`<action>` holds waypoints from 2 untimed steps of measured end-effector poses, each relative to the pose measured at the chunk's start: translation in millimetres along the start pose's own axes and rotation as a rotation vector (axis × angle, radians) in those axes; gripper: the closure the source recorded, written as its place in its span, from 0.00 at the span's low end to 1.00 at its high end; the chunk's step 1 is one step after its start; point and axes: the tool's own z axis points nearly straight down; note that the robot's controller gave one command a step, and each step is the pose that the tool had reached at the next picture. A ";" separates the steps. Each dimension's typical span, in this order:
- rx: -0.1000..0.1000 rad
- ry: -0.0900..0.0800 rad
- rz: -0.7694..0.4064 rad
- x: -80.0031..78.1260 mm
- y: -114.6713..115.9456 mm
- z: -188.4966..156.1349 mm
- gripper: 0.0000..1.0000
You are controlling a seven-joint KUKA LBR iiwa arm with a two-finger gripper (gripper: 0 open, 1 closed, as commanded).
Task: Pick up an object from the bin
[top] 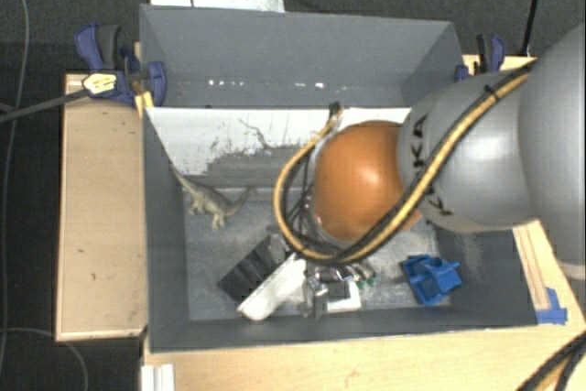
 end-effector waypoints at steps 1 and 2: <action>0.000 0.000 -0.144 -9.2 -6.8 48.6 0.00; -0.001 -0.011 -0.158 -12.4 -15.3 45.1 1.00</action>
Offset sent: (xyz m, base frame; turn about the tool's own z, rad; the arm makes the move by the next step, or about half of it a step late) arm 0.0147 -0.0115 -0.0480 -0.1622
